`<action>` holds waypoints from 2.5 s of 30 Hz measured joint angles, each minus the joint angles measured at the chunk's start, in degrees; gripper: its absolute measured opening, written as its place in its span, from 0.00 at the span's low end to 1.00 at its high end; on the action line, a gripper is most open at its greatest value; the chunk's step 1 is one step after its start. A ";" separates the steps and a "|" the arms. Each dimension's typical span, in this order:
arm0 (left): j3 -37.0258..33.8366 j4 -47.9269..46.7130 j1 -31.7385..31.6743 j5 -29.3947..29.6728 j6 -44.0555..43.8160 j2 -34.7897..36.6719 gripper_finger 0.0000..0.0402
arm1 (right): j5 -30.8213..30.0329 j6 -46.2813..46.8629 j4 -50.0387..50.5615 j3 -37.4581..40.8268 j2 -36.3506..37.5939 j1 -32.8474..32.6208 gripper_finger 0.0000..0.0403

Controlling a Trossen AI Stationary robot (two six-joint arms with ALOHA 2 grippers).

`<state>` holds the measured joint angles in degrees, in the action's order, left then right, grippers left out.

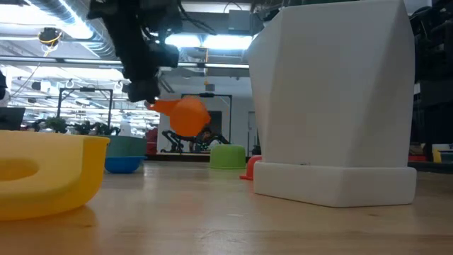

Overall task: Nest measuring cups in basket
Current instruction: Prepare the orange measuring cup to an upright position

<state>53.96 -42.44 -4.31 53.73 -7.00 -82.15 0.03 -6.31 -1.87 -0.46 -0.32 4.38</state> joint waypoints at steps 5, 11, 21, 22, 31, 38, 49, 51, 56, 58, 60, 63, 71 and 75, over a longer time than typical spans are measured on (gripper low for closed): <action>-1.80 0.10 4.27 4.71 -3.72 0.00 0.00 | 0.00 0.02 -0.06 -0.01 0.00 0.01 0.44; -3.06 0.15 7.65 7.06 -8.57 -0.61 0.00 | 0.00 0.02 -0.06 -0.01 0.00 -0.01 0.44; -5.54 -0.11 10.19 6.86 -12.17 -5.41 0.00 | 0.00 0.00 -0.04 -0.01 0.00 0.00 0.44; -5.79 -0.05 10.15 6.89 -12.16 -6.08 0.00 | 0.00 0.00 -0.11 -0.01 0.00 -0.02 0.44; -6.19 -0.41 10.09 6.70 -11.98 -10.12 0.02 | 0.00 0.00 -0.50 -0.01 0.00 0.00 0.44; -6.19 -0.54 10.09 2.65 -10.32 -10.25 0.03 | 0.00 0.00 -0.45 -0.01 0.00 0.01 0.44; -6.19 -0.30 10.09 -2.34 -10.43 -10.23 0.18 | 0.00 0.00 -0.45 -0.01 0.00 -0.01 0.44; -6.19 -0.30 10.12 -3.32 -10.43 -10.23 0.22 | 0.00 0.00 -0.45 -0.01 0.00 -0.01 0.44; -6.19 -0.03 10.14 -7.87 -10.05 -10.23 0.26 | 0.00 0.00 -0.45 -0.01 0.00 0.01 0.44; -6.17 0.14 10.14 -10.30 -8.97 -10.23 0.26 | 0.00 0.00 -0.45 -0.01 0.00 0.00 0.44; -6.17 0.21 10.14 -12.27 -8.52 -10.23 0.26 | 0.00 0.00 -0.45 -0.01 0.00 0.00 0.44; -6.17 1.13 10.14 -13.95 -8.49 -10.21 0.26 | 0.00 0.00 -0.45 -0.01 0.00 0.00 0.44; -6.17 6.35 10.14 -15.10 -7.42 -10.21 0.26 | 0.00 0.00 -0.47 -0.01 0.00 0.01 0.44; -6.17 8.52 10.09 -15.11 -7.39 -10.21 0.26 | 0.00 0.00 -0.50 -0.01 0.00 -0.01 0.44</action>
<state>47.79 -33.92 5.78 38.61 -14.39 -92.36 0.03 -6.31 -2.37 -0.47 -0.32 4.37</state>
